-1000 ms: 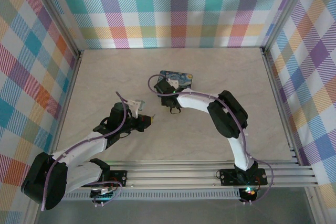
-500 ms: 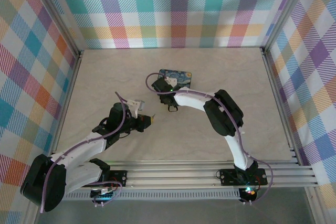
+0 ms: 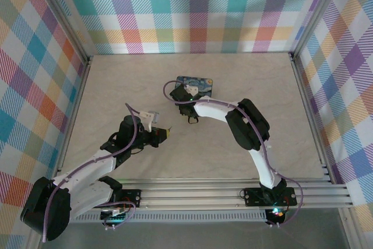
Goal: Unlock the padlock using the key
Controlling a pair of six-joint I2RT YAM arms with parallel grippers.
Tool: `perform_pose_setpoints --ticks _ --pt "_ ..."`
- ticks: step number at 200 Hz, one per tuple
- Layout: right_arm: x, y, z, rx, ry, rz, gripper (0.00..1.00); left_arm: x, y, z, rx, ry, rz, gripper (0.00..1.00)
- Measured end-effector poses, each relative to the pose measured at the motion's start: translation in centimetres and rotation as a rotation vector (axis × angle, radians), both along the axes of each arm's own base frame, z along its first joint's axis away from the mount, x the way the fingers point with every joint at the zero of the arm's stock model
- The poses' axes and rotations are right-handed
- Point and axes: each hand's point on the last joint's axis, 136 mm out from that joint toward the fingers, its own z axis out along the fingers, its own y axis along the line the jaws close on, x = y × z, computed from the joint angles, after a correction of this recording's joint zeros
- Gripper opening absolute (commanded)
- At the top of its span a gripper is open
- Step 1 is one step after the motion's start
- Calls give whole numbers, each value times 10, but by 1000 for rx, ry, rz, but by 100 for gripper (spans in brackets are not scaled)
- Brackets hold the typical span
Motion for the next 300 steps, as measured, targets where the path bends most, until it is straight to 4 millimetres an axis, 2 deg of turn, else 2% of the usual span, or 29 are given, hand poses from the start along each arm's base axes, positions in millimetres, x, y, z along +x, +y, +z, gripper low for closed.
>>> perform_pose_setpoints --ticks 46,104,155,187,233,300 --pt "0 -2 1 23 17 5 0 -5 -2 -4 -1 5 -27 0" --pt "-26 -20 13 128 166 48 0 -6 -16 -3 -34 -47 -113 0" --pt "-50 -25 45 231 283 117 0 -28 -39 -8 -25 -158 -244 0" --pt "-65 -19 61 292 371 155 0 -18 -43 -18 4 -191 -246 0" --pt "-85 -15 70 379 477 147 0 8 -50 -27 -5 -248 -190 0" --pt "-92 -9 86 494 537 114 0 29 -62 -30 -86 -271 -157 0"
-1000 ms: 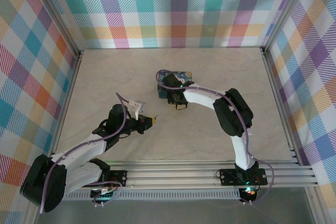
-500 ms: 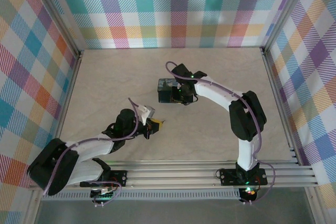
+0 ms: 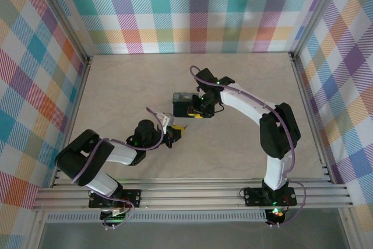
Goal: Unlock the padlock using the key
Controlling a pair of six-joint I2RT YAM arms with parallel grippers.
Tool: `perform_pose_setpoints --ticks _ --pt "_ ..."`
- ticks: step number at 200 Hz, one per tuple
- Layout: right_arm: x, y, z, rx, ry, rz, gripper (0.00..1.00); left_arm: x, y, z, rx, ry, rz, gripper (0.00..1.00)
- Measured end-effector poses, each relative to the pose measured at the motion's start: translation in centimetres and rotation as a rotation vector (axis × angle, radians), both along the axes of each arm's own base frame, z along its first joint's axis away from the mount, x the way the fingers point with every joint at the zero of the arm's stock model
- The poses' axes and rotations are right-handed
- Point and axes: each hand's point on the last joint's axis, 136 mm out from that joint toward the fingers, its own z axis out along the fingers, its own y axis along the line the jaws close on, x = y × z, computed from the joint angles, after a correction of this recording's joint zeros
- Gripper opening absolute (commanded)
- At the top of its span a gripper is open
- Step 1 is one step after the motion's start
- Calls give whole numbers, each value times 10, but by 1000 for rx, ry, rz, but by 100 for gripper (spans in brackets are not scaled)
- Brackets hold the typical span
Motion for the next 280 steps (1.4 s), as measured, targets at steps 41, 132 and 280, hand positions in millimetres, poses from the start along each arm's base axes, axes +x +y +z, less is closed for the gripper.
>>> perform_pose_setpoints --ticks 41,132,280 --pt "-1 0 0 13 17 -7 0 17 0 -4 -103 61 13 0" --pt "-2 3 -3 37 27 -13 0 35 -11 4 -202 105 -22 0" --pt "4 -3 -8 63 24 -42 0 40 -8 -9 -237 206 -30 0"
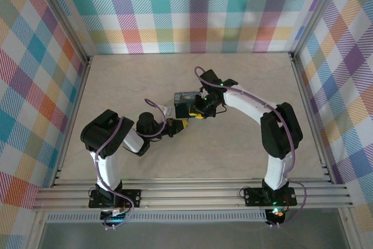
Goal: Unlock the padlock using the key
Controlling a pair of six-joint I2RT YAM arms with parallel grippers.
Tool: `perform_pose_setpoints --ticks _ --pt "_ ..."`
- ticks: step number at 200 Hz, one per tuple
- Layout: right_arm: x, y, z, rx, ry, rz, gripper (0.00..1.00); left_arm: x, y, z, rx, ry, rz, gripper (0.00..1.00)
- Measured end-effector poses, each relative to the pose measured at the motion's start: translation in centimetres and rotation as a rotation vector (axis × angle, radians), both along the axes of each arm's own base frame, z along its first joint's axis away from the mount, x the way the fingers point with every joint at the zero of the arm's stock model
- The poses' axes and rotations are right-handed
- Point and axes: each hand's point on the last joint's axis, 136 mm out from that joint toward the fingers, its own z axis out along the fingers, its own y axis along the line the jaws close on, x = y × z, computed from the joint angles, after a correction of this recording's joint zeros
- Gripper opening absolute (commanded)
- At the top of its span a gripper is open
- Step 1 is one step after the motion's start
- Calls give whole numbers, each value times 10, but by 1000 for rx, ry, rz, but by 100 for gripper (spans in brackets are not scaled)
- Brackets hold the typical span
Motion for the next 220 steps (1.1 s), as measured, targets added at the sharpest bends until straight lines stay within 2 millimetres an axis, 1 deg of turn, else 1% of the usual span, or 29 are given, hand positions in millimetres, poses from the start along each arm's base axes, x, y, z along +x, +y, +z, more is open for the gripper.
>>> perform_pose_setpoints --ticks 63,147,220 --pt "0 4 1 23 0 5 0 2 -3 5 -14 -5 -15 0" --pt "-1 4 0 33 -2 5 0 4 -2 4 -20 16 6 0" --pt "1 5 2 53 2 -1 0 7 -3 6 -16 -2 9 0"
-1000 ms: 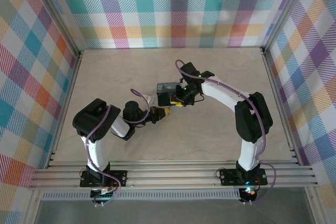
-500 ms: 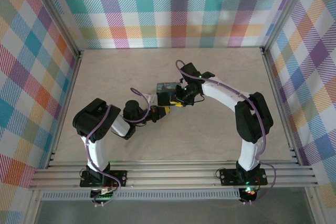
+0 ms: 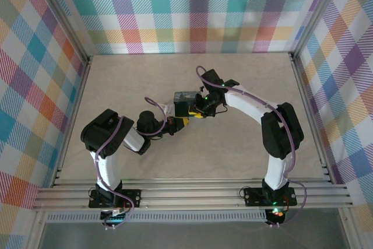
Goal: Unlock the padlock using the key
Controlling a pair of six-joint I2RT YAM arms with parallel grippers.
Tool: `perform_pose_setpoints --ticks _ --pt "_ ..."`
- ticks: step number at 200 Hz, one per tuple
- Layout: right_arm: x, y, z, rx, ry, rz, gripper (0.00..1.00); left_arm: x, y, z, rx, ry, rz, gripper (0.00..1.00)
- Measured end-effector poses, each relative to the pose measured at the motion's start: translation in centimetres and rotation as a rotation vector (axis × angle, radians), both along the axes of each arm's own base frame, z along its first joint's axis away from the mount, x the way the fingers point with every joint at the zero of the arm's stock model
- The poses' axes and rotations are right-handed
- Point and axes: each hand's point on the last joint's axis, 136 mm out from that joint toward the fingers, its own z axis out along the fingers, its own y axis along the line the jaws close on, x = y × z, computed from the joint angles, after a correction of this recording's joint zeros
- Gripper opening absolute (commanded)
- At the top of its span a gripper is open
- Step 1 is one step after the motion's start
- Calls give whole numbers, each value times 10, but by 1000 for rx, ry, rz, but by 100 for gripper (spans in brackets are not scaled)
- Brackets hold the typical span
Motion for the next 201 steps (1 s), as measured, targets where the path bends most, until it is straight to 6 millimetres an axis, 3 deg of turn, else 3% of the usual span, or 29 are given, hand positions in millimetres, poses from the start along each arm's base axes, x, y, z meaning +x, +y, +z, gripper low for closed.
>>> perform_pose_setpoints --ticks 201 --pt "-4 -8 5 10 29 35 0 -2 -13 2 35 -62 -19 0"
